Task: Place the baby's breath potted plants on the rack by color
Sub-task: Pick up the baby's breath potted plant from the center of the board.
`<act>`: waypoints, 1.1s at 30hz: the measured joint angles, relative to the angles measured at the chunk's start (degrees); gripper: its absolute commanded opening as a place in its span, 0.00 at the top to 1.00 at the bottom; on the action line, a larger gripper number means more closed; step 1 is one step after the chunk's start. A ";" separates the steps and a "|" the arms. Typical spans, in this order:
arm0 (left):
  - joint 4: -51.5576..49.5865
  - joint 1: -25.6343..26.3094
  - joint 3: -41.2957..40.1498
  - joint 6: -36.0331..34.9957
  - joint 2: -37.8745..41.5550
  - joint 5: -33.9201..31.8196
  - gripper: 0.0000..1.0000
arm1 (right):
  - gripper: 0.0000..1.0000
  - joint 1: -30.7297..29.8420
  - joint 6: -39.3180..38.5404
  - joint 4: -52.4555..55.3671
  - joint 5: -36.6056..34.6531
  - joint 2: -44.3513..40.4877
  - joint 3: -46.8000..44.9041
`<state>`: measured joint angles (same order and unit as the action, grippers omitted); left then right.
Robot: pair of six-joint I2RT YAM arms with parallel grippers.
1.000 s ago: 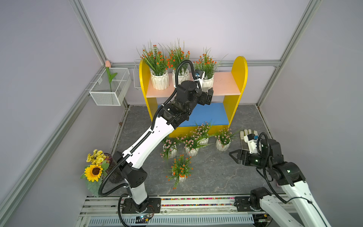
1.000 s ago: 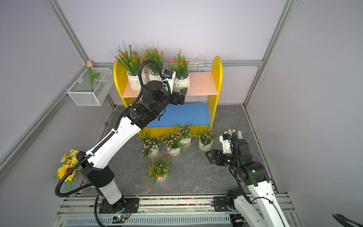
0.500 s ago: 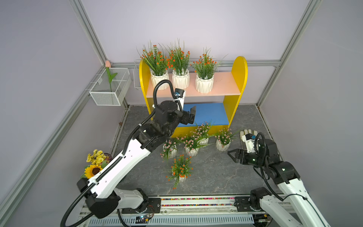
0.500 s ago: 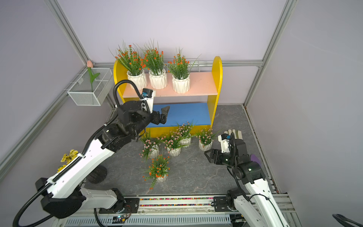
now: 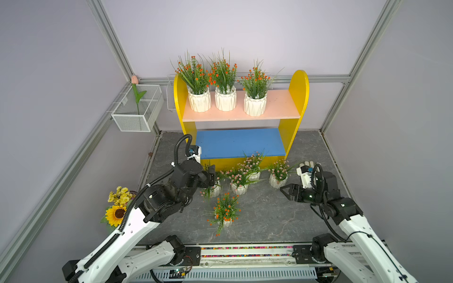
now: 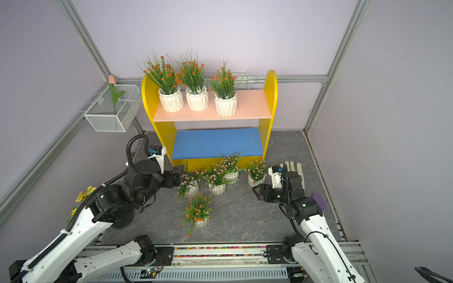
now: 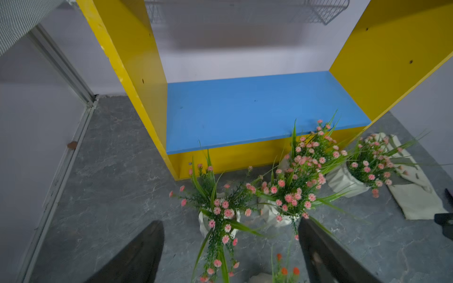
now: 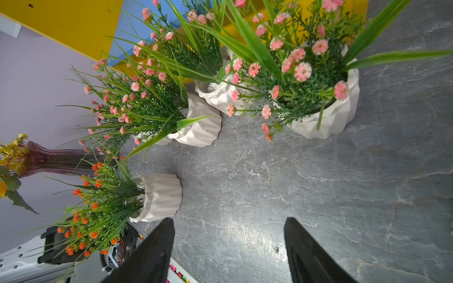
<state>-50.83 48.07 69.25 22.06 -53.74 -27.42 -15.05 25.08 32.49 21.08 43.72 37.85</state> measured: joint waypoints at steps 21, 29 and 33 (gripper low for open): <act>-16.13 0.11 -17.55 20.94 8.44 11.85 0.27 | 0.27 0.00 -0.07 0.04 -0.02 -0.09 -0.04; -11.98 0.11 -27.61 25.24 7.96 19.65 0.34 | 0.27 0.00 -0.07 0.04 -0.04 0.11 -0.04; -8.37 0.11 -30.53 26.53 7.54 22.62 0.36 | 0.27 0.00 -0.07 0.04 -0.04 0.07 -0.04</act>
<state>-59.20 48.18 38.72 48.60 -46.19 -4.80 -15.05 25.02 32.53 21.04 43.79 37.80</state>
